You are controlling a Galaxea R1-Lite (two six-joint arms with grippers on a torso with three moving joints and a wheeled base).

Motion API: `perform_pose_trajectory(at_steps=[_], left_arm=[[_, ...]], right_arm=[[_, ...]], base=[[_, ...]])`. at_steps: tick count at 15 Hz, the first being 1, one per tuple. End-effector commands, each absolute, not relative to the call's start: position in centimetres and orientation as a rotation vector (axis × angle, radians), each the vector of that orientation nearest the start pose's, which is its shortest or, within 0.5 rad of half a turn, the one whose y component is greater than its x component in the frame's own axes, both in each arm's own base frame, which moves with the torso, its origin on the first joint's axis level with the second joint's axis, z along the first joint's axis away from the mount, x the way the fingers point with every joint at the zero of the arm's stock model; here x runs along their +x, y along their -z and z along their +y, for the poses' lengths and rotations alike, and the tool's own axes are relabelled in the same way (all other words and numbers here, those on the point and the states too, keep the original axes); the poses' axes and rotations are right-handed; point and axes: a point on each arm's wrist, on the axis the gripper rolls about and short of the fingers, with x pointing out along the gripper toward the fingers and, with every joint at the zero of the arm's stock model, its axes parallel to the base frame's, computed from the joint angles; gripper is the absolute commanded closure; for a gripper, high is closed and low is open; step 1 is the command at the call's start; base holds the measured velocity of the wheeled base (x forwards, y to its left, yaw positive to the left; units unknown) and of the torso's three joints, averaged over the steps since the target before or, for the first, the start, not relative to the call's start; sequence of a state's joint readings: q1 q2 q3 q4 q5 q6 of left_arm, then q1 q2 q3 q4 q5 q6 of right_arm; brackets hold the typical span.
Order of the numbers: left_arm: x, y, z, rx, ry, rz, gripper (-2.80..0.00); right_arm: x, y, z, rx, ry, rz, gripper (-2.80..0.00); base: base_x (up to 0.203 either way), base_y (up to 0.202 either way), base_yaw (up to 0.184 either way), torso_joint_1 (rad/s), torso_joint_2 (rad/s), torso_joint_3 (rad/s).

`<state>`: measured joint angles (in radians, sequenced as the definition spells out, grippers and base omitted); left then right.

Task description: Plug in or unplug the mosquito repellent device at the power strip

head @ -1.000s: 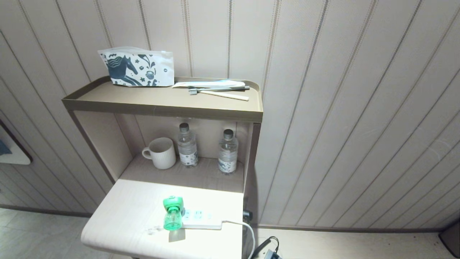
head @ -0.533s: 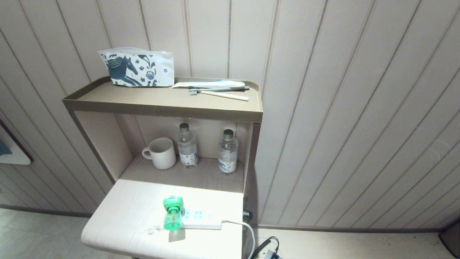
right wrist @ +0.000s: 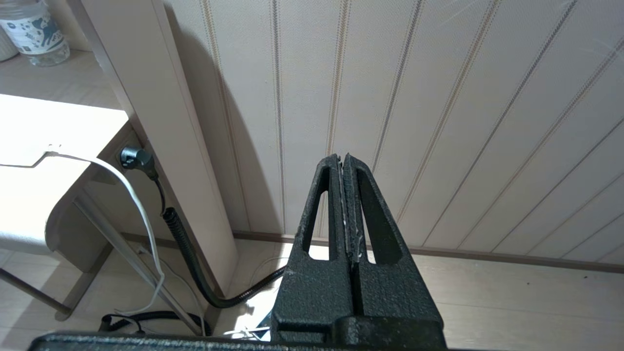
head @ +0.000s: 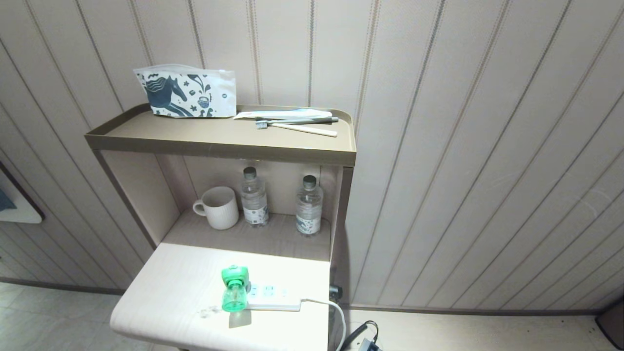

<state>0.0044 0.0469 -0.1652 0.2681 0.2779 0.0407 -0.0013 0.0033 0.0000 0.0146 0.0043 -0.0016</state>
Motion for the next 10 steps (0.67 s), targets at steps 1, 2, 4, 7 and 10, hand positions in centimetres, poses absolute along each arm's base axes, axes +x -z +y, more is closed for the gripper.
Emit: perform_pose_trajectory(at_steps=[1,2,4,7,10], left_arm=[[-3.0,-8.9,0.4,0.053,-0.189,0.024,0.0],[-2.7,-9.4,0.2,0.053,-0.116,-0.093,0.0],[-2.6,-9.5,0.1,0.066,-0.059,-0.146,0.0],[-2.3,-7.5,0.0,0.02,0.002,0.007,0.0],[-2.3,-7.5,0.0,0.012,0.0,0.006,0.0]], right_arm=[[-2.2,-7.4,0.0,-0.007,-0.003,0.019,0.0],[-2.3,-7.4,0.0,0.0,-0.003,0.017,0.0],[-2.3,-7.4,0.0,0.0,-0.003,0.017,0.0],[-2.2,-7.4,0.0,0.021,0.008,0.02,0.0],[-2.2,-7.4,0.0,0.023,0.011,0.02,0.0]], base=[[0.0,0.0,0.0,0.0,0.0,0.0],[0.0,0.0,0.0,0.0,0.0,0.0],[0.0,0.0,0.0,0.0,0.0,0.0],[0.0,0.0,0.0,0.0,0.0,0.0],[0.0,0.0,0.0,0.0,0.0,0.0]])
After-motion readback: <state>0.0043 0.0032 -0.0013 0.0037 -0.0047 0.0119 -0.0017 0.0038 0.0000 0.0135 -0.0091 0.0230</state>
